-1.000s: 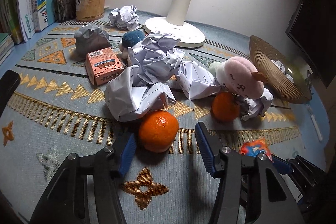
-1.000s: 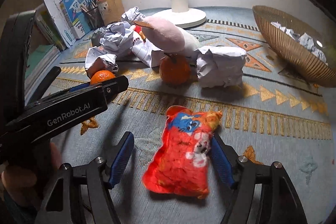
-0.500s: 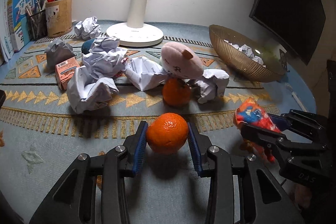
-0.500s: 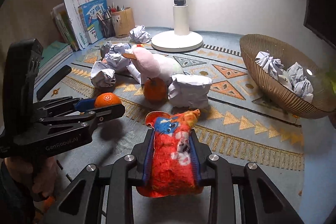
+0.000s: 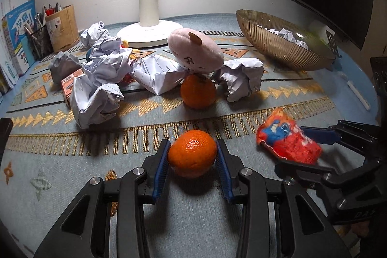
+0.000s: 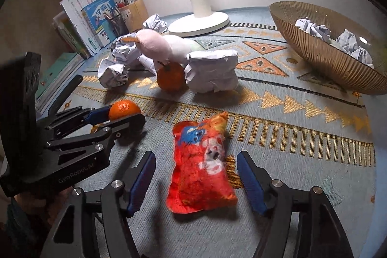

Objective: Organize objects
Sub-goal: 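Grasp an orange with the left tool while the right tool grasps the red snack bag, then carry the orange and snack bag into the amber bowl and release both, then withdraw both tools from the bowl back toward the pile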

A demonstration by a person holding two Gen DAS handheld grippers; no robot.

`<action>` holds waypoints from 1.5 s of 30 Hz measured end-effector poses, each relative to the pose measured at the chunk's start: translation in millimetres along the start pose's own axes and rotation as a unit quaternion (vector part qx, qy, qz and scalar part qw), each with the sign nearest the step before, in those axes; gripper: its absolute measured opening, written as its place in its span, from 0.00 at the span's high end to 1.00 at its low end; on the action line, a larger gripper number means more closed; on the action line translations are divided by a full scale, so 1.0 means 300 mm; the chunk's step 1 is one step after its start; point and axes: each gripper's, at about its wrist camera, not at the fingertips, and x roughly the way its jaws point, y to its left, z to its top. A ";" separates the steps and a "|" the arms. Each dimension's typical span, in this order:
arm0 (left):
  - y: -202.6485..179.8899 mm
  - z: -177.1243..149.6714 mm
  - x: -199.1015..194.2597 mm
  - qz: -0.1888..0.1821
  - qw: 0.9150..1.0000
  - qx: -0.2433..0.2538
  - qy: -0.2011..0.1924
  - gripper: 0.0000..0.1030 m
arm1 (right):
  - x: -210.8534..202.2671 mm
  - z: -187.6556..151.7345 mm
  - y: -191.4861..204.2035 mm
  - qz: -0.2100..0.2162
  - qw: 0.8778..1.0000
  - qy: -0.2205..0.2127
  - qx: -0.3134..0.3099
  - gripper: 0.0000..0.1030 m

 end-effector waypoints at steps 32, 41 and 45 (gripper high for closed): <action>-0.440 0.549 -0.019 -0.131 0.986 0.038 -0.094 0.66 | -0.475 0.348 -0.601 -0.103 0.952 -0.194 0.211 0.75; -0.466 0.633 0.118 -0.110 0.991 0.004 -0.072 0.30 | -0.379 0.369 -0.702 -0.121 0.952 -0.152 0.236 0.63; -0.414 0.539 -0.002 -0.104 0.990 0.010 -0.092 0.30 | -0.388 0.317 -0.559 -0.102 0.965 -0.152 0.188 0.62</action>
